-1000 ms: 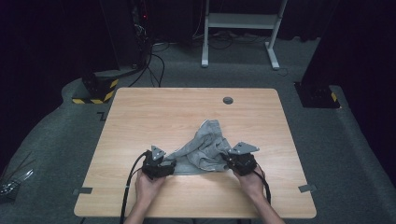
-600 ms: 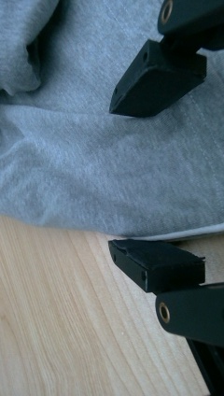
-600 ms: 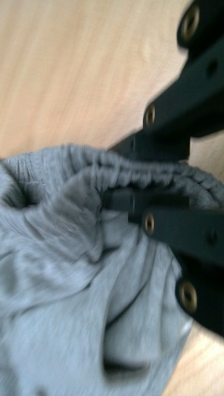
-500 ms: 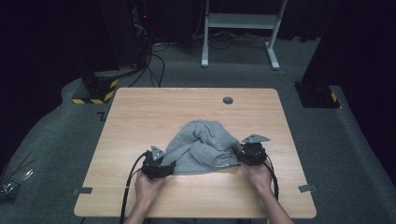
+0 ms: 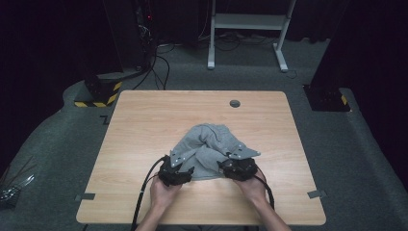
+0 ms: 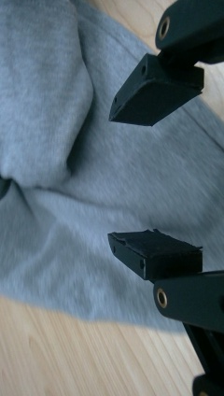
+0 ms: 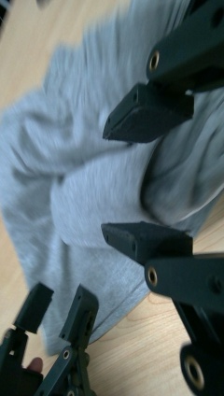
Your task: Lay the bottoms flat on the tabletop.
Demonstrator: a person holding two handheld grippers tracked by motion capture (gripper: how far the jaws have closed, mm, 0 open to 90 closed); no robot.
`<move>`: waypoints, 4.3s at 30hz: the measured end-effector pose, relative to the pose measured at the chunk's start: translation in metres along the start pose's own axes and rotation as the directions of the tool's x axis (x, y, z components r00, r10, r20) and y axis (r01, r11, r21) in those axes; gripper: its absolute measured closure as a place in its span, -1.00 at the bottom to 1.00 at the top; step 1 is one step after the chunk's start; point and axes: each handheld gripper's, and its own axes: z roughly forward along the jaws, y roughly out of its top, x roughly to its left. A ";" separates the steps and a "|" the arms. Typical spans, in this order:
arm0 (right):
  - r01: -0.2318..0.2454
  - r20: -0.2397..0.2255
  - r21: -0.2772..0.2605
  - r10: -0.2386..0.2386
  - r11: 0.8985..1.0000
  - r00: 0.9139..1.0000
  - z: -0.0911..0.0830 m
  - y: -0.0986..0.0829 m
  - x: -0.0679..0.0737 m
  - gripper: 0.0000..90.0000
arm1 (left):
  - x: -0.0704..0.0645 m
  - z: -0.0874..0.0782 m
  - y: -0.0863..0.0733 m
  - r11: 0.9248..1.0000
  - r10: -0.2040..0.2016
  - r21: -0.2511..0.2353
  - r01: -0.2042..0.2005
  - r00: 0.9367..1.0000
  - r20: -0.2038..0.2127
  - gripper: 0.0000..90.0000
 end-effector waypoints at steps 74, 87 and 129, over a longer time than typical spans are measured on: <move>0.020 -0.027 0.089 -0.018 0.996 0.999 0.009 -0.019 -0.003 0.22 | -0.014 0.015 0.009 0.994 0.093 0.045 -0.098 0.991 0.096 0.22; 0.031 0.009 0.072 -0.032 0.997 0.999 0.000 -0.021 -0.009 0.91 | -0.016 0.014 0.009 0.993 0.110 0.039 -0.115 0.988 0.112 0.96; -0.082 0.121 0.046 0.076 0.996 0.990 -0.053 -0.057 -0.048 0.92 | 0.031 0.000 -0.004 0.996 -0.026 0.089 0.023 0.999 0.039 0.94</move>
